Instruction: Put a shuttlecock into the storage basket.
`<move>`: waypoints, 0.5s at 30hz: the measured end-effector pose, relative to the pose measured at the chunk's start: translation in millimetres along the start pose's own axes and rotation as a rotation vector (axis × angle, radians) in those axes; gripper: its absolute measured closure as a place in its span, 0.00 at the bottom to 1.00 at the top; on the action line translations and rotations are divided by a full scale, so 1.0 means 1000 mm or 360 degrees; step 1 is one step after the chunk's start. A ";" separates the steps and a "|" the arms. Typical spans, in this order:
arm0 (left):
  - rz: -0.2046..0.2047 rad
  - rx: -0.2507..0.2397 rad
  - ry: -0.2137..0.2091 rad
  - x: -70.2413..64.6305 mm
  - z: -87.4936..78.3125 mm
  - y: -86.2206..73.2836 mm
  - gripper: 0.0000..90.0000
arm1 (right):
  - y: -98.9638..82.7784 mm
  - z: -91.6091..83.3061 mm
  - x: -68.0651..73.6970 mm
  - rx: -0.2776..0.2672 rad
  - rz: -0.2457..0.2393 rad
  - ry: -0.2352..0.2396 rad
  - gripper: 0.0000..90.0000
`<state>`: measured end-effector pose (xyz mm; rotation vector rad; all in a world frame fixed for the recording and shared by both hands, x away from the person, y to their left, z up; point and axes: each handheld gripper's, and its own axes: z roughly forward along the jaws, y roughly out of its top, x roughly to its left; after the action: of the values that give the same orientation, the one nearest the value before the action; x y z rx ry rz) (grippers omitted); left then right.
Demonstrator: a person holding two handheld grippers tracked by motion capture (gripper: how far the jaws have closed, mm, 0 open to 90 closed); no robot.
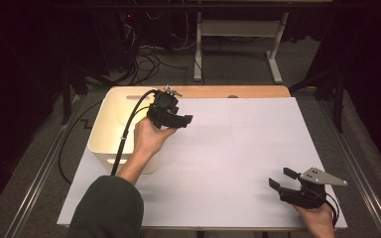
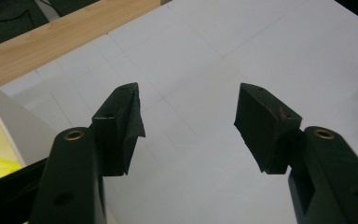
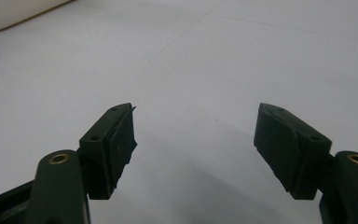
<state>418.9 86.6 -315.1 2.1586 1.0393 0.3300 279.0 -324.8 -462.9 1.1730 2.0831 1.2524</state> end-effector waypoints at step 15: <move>0.0011 0.0025 -0.0011 -0.009 0.007 -0.008 0.45 | 0.000 0.000 0.000 0.0000 0.0000 -0.0001 0.33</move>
<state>411.6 79.7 -325.4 2.1763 1.0340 0.3186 279.0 -324.8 -462.9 1.1734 2.0829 1.2519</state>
